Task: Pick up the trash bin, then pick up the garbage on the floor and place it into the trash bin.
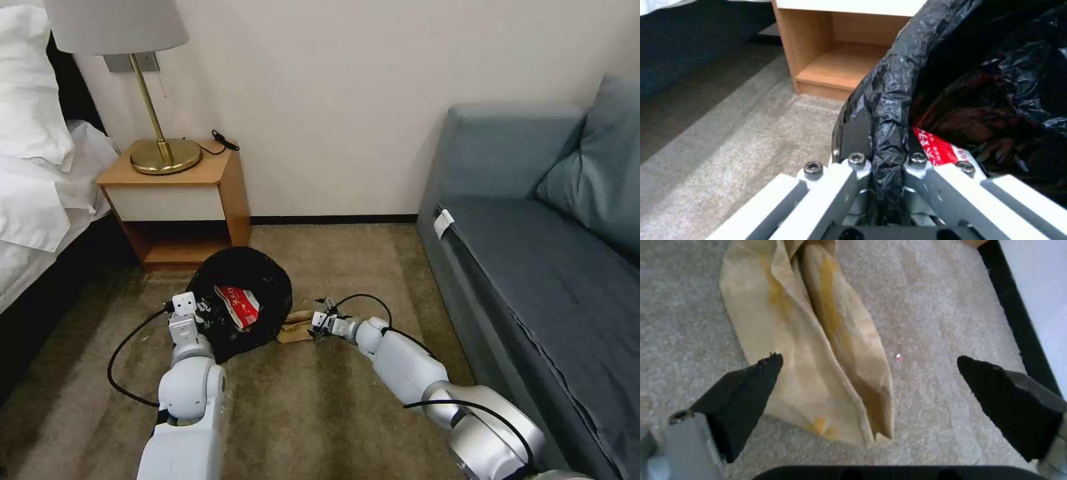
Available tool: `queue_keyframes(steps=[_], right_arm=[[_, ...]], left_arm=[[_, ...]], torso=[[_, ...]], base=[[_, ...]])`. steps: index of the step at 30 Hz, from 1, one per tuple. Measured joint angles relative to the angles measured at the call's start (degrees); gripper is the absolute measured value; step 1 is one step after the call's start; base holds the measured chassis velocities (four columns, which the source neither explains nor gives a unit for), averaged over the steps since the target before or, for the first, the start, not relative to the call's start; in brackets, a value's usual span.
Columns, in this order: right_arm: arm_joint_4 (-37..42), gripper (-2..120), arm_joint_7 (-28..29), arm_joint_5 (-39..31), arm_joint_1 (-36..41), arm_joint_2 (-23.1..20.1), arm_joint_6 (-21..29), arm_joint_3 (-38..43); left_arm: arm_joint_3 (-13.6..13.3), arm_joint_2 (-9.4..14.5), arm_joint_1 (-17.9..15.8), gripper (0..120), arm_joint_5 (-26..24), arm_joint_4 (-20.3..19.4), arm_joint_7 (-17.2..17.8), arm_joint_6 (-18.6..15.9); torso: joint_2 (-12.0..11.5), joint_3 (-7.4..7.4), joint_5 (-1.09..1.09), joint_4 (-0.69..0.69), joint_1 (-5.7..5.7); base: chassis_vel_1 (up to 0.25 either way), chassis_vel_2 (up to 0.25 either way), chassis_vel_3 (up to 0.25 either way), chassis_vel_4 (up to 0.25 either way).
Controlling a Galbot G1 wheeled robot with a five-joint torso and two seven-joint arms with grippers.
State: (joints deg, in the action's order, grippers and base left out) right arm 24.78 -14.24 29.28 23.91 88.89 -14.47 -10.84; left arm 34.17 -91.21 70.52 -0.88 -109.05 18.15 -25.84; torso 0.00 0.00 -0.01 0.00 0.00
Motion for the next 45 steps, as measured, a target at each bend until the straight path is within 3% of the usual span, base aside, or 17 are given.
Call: queue_keyframes(steps=[6, 14, 27, 45], right_arm=[[-4.8, 100, -4.2, 0.8, -2.9, 3.0, 1.8, 6.0], [-6.6, 100, -7.8, -0.6, -4.2, 2.6, 5.7, 9.9], [-8.8, 100, -12.1, -0.7, -4.7, 3.3, 7.0, 12.2], [-10.5, 100, -18.2, -10.6, -5.1, 3.3, 9.2, 11.9]], left_arm=[[0.4, -0.7, 1.6, 1, 0.8, -1.9, 0.1, -0.2], [0.7, -0.9, 2.5, 1, 1.2, -3.4, 0.2, -0.6], [-0.1, -1.0, 3.8, 1, 2.1, -4.0, 0.2, -0.5], [0.5, -0.9, 7.5, 1, 3.1, -7.1, 0.2, 0.2]], torso=[[0.0, 0.00, 0.01, 0.01, 0.00], [0.0, 0.00, 0.00, 0.00, 0.00], [0.0, 0.00, 0.00, 0.00, 0.00], [0.0, 0.00, 0.01, 0.00, 0.00]], base=[[0.000, 0.000, 0.000, 0.000], [0.000, 0.000, 0.000, 0.000], [0.000, 0.000, 0.000, 0.000], [0.000, 0.000, 0.000, 0.000]])
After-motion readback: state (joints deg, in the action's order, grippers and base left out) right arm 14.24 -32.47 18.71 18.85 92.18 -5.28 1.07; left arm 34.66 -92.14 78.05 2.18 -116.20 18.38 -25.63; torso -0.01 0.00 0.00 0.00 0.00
